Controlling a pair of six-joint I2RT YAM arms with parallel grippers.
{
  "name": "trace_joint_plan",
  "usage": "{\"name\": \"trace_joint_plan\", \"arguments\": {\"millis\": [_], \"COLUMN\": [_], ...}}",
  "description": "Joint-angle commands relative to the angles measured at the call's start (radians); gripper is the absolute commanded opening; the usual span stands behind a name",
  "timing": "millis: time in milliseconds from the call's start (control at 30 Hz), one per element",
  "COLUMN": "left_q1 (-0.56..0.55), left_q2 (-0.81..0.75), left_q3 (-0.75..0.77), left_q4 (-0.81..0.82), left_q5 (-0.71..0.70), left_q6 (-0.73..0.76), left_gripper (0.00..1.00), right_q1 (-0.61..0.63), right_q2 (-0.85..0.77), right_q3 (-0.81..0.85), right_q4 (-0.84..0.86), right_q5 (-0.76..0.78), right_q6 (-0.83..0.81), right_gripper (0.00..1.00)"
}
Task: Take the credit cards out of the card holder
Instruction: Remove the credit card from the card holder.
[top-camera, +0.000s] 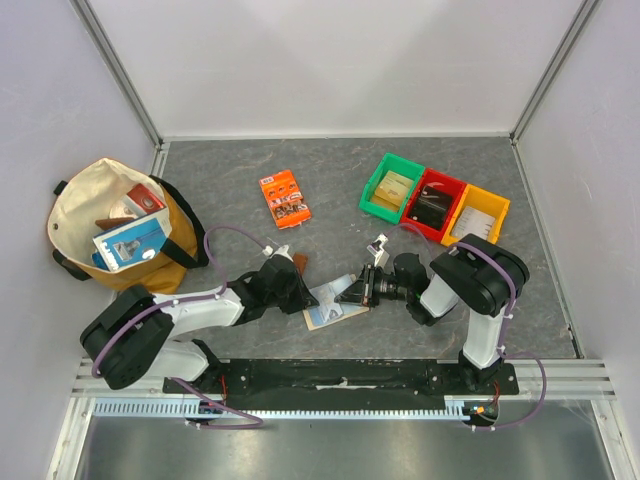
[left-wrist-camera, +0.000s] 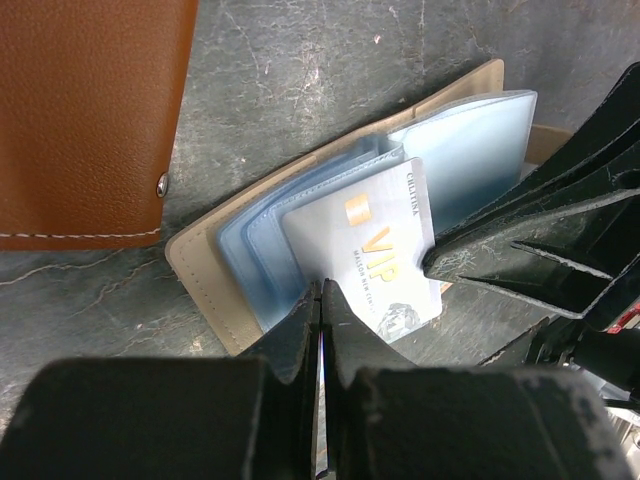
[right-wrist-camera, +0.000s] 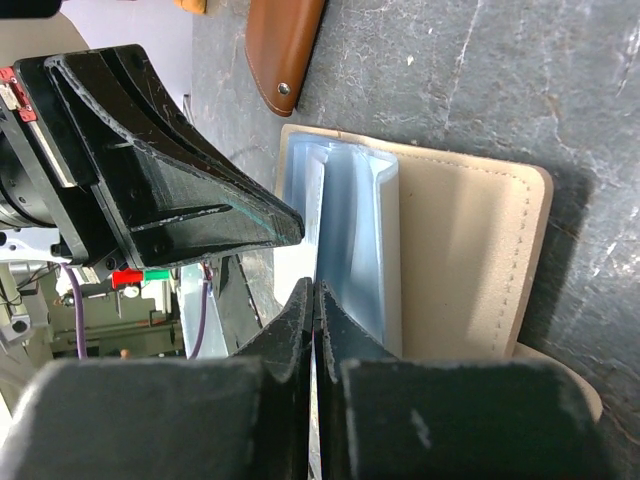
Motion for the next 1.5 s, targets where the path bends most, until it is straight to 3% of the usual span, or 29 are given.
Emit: {"name": "trace_joint_plan", "arguments": {"millis": [0, 300, 400, 533, 567, 633, 733, 1000, 1133, 1300, 1467], "left_q1": [0.003, 0.003, 0.003, 0.003, 0.003, 0.004, 0.003, 0.003, 0.003, 0.003, 0.004], "left_q2": [0.008, 0.018, 0.018, 0.018, 0.016, 0.016, 0.018, 0.013, 0.016, 0.012, -0.004], "left_q3": [-0.024, -0.04, -0.042, -0.034, -0.034, -0.031, -0.03, -0.039, -0.042, -0.05, -0.066], "left_q4": [-0.004, -0.018, -0.021, -0.027, -0.027, -0.027, -0.021, -0.007, -0.001, 0.002, 0.013], "left_q5": [-0.019, -0.023, -0.025, -0.023, -0.023, -0.019, -0.016, -0.011, -0.009, -0.013, -0.017], "left_q6": [-0.018, -0.019, -0.019, -0.012, -0.012, -0.007, -0.007, -0.016, -0.019, -0.022, -0.019], "left_gripper": [0.04, 0.02, 0.02, 0.02, 0.02, 0.02, 0.02, 0.02, 0.02, 0.02, 0.02], "right_q1": [-0.004, -0.056, -0.064, -0.064, -0.064, -0.064, -0.062, -0.024, -0.021, -0.031, -0.074], "right_q2": [0.001, -0.046, -0.089, -0.199, -0.227, -0.255, -0.241, -0.152, -0.154, -0.196, -0.308], "right_q3": [0.003, -0.018, -0.002, 0.051, 0.064, 0.081, 0.1, 0.11, 0.109, 0.123, 0.147], "right_q4": [0.052, -0.017, -0.153, -0.468, -0.522, -0.605, -0.622, -0.551, -0.519, -0.635, -0.86], "right_q5": [-0.017, -0.029, -0.019, 0.058, 0.079, 0.095, 0.073, 0.024, 0.001, 0.035, 0.121], "right_q6": [-0.005, -0.044, -0.102, -0.263, -0.288, -0.32, -0.325, -0.288, -0.271, -0.336, -0.448], "right_gripper": [0.0, 0.0, 0.0, 0.0, 0.02, 0.18, 0.31, 0.4, 0.34, 0.0, 0.0]}}
